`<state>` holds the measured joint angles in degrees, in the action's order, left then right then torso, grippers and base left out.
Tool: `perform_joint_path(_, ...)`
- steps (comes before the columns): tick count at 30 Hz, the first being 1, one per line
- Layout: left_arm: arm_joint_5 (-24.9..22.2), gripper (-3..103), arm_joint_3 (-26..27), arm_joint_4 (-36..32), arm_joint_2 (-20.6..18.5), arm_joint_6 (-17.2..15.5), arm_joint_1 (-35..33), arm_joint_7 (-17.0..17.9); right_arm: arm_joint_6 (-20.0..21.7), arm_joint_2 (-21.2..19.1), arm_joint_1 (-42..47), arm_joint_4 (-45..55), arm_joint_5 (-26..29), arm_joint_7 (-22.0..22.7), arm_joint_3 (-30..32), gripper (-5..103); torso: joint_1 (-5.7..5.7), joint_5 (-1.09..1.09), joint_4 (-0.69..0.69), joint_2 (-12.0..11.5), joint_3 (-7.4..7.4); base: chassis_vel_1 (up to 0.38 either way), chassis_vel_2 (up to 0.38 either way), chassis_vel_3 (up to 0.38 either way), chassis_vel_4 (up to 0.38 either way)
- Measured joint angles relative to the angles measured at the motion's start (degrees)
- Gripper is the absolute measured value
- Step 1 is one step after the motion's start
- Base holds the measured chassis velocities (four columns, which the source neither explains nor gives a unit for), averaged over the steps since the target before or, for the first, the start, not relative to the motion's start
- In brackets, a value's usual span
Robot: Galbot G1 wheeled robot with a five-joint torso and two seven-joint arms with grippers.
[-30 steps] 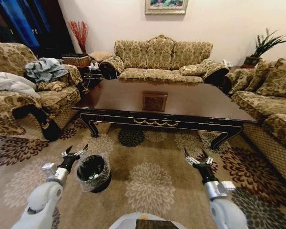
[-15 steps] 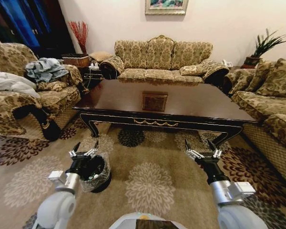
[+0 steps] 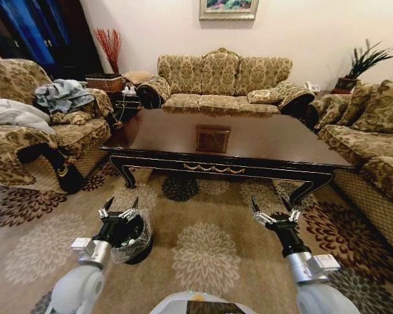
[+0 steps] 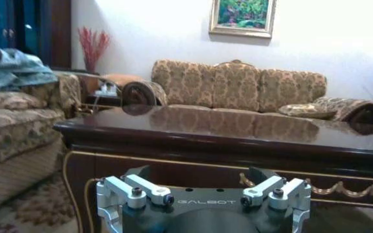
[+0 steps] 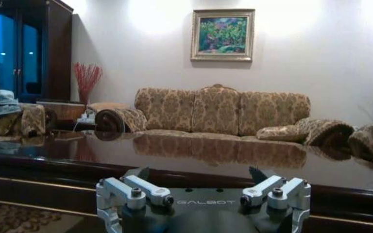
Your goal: Move to the front of the table and place the trash on the table into the trash bin.
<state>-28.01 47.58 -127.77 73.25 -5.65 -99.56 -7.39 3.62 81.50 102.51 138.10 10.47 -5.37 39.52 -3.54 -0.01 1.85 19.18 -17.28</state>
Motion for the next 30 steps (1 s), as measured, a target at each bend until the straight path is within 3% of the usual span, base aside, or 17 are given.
perform_joint_path(7,-0.8,100,0.0,-0.2,-0.2,-2.5,0.7,-1.4,2.9,0.8,0.3,1.6,1.2,1.6,-0.2,100,0.00,0.00,0.00,0.0,0.00,0.000,0.000,0.000,0.000)
perform_joint_path(30,0.5,100,-1.1,0.0,-0.1,-2.5,1.1,-0.8,8.4,1.4,0.0,3.5,1.6,3.5,-0.8,100,0.00,0.01,0.00,0.0,0.00,0.000,0.000,0.000,0.000)
